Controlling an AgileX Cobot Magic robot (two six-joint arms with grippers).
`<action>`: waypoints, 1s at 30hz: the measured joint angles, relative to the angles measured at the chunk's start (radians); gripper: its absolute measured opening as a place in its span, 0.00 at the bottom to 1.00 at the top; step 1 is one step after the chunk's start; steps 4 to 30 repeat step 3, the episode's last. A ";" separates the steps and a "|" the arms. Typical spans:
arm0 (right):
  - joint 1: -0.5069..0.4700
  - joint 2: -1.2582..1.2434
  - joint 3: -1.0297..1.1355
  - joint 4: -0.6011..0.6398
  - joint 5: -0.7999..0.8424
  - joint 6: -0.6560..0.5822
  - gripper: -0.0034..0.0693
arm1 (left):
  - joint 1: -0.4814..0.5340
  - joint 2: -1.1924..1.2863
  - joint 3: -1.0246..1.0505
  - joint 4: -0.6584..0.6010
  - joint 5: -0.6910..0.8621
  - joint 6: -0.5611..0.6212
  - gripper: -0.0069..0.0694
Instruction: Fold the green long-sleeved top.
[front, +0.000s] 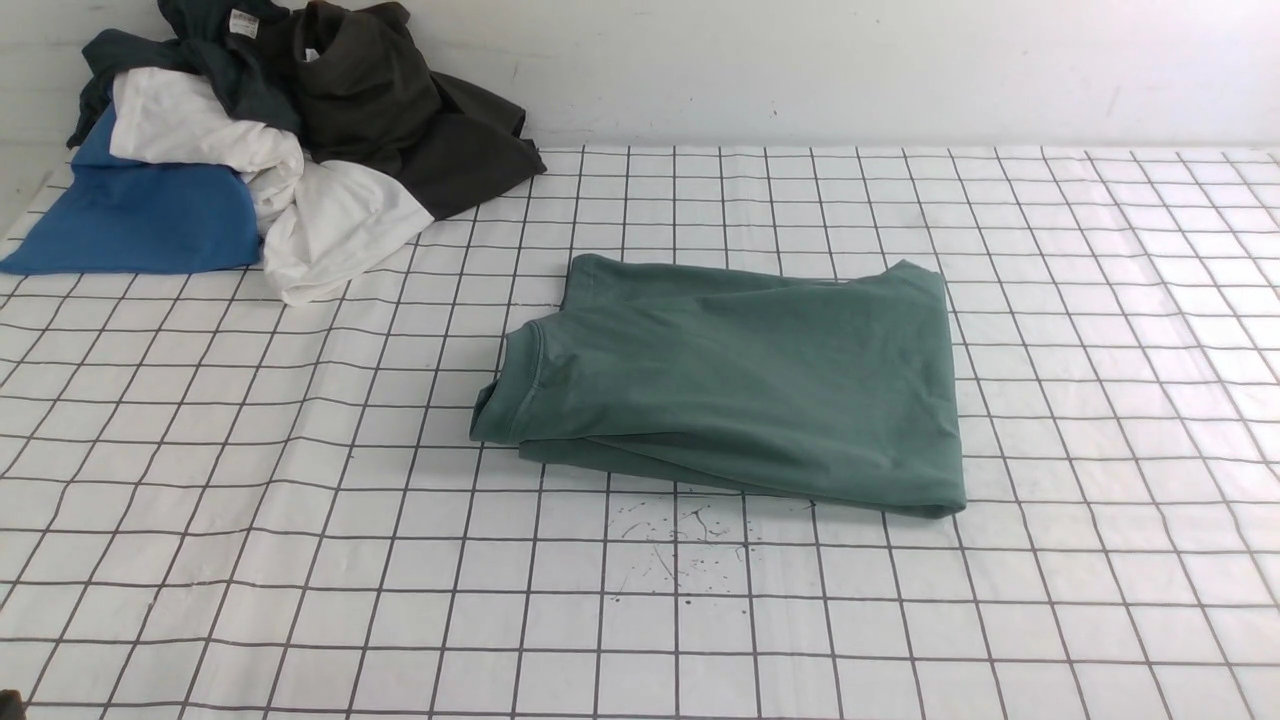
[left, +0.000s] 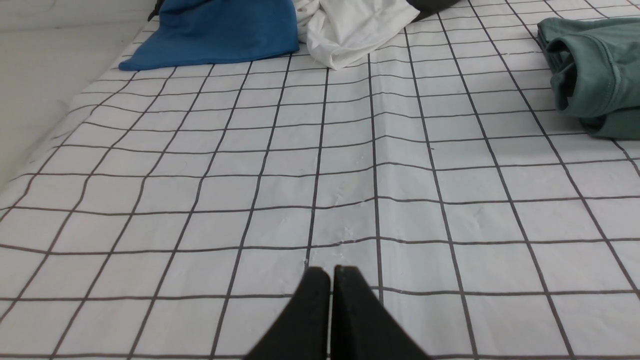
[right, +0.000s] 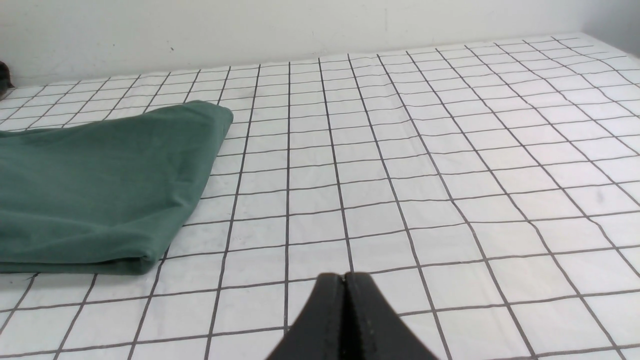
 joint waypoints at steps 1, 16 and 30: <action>0.000 0.000 0.000 0.000 0.000 0.000 0.03 | 0.000 0.000 0.000 0.000 0.000 0.000 0.08; 0.000 0.000 0.000 0.000 0.000 0.000 0.03 | 0.000 0.000 0.000 0.000 0.000 0.000 0.08; 0.000 0.000 0.000 0.000 0.000 0.000 0.03 | 0.000 0.000 0.000 0.000 0.000 0.000 0.08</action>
